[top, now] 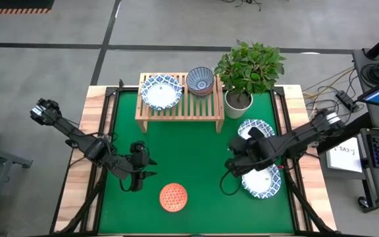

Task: Place and stack bowls onto a shelf
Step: Stack the big white bowl on the big white bowl on the shelf

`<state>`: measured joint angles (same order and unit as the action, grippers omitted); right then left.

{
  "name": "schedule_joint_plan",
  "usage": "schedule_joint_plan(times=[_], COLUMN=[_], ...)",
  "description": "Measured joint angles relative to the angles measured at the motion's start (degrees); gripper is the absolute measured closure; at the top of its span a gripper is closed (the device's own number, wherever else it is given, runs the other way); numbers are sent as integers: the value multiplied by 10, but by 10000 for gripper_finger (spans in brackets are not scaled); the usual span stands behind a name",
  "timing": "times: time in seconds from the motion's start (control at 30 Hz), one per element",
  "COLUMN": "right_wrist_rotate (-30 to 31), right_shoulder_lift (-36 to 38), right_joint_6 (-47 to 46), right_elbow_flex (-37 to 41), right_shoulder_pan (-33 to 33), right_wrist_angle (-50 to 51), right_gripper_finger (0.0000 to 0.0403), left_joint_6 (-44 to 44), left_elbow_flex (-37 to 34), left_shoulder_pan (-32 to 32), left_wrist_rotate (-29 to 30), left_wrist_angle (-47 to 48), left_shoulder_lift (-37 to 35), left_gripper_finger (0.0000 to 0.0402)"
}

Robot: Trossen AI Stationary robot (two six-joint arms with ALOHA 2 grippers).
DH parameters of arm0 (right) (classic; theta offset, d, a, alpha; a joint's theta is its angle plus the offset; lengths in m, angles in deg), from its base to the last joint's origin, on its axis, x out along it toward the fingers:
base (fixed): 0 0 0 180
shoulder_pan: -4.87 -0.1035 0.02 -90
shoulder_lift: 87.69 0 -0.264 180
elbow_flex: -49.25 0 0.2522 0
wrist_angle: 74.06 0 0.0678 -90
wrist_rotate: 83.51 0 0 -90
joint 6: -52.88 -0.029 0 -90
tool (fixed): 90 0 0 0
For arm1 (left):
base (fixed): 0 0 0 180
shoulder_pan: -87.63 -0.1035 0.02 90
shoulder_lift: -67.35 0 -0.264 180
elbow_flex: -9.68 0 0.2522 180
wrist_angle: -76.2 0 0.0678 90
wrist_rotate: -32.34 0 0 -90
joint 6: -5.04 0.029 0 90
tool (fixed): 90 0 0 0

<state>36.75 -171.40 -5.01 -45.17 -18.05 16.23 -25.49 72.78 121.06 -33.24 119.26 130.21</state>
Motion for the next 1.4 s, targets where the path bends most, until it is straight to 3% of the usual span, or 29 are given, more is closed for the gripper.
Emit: schedule_joint_plan(times=[0.2,0.47,0.63,0.83,0.97,1.13,1.4], right_wrist_rotate=[-48,-80,-96,-115,-112,-95,-80], right_shoulder_lift=[57,79,79,79,70,52,2], right_joint_6=[-44,-103,-105,-65,-51,-51,-51], right_elbow_flex=[125,235,273,305,318,325,326], right_shoulder_pan=[27,83,112,131,135,135,135], right_wrist_angle=[-77,-100,-107,-181,-211,-221,-238], right_gripper_finger=[394,386,334,248,219,222,259], left_joint_6=[14,15,23,29,29,31,31], left_elbow_flex=[0,0,0,0,0,0,0], left_shoulder_pan=[0,0,0,0,0,0,0], left_wrist_rotate=[7,7,7,7,7,7,21], left_wrist_angle=[0,-2,-2,-2,-2,-1,0], left_shoulder_lift=[2,2,2,2,2,2,2], left_gripper_finger=[243,243,243,243,243,243,243])
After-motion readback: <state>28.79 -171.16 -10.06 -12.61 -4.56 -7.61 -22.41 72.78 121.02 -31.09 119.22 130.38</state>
